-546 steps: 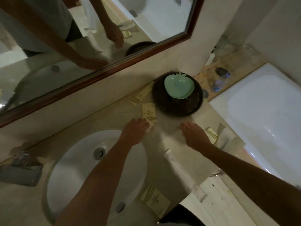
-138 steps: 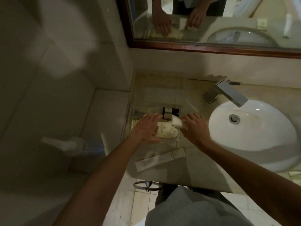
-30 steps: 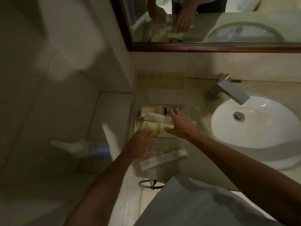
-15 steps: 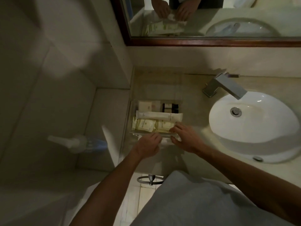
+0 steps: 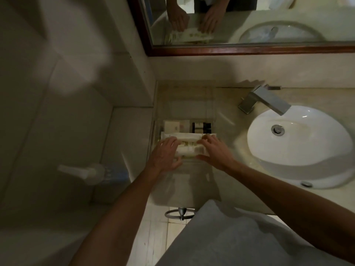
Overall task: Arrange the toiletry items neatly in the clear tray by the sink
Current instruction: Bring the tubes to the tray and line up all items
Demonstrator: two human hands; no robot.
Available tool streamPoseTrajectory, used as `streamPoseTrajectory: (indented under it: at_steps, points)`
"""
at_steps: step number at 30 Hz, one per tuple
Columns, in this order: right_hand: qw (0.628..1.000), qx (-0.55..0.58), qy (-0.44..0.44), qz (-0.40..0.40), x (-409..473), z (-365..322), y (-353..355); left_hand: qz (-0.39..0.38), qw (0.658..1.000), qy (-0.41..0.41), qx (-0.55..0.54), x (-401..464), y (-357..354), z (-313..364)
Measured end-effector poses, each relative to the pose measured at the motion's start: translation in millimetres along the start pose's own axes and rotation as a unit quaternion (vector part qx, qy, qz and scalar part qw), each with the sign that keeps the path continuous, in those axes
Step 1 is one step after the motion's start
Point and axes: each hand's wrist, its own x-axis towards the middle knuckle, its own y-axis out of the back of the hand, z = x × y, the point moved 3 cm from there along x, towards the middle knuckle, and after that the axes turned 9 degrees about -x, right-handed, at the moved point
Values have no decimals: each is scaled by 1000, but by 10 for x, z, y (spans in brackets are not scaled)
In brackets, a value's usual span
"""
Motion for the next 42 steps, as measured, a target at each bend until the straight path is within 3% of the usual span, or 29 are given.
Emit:
streamPoseTrajectory:
  at_steps: [3,6,11,18,26,33,38,42]
  points:
    - [996,11,-67,58,-55,100,-22,-7,1000,8,8,-55,-82,-40]
    - [996,11,-79,49,-82,128,-89,-35,999,11,-2,-51,-164,-58]
    - [999,-21,-44,22,-69,125,-163,-47,999,5,-9,102,-110,-109]
    - [1000,10,-13,-5,61,113,-156,-44,996,38,61,141,-72,-72]
    - [997,-77,9,27,9,125,-127,-52,996,33,63,104,-103,-250]
    - [996,-91,2,11,37,126,-184,-5,996,65,55,33,-96,-290]
    - [995,-80,-52,19,90,32,-189,70,996,22,47,72,37,-251]
    - [991,-84,-96,-49,63,11,-397,-19,999,45,24,145,-110,-323]
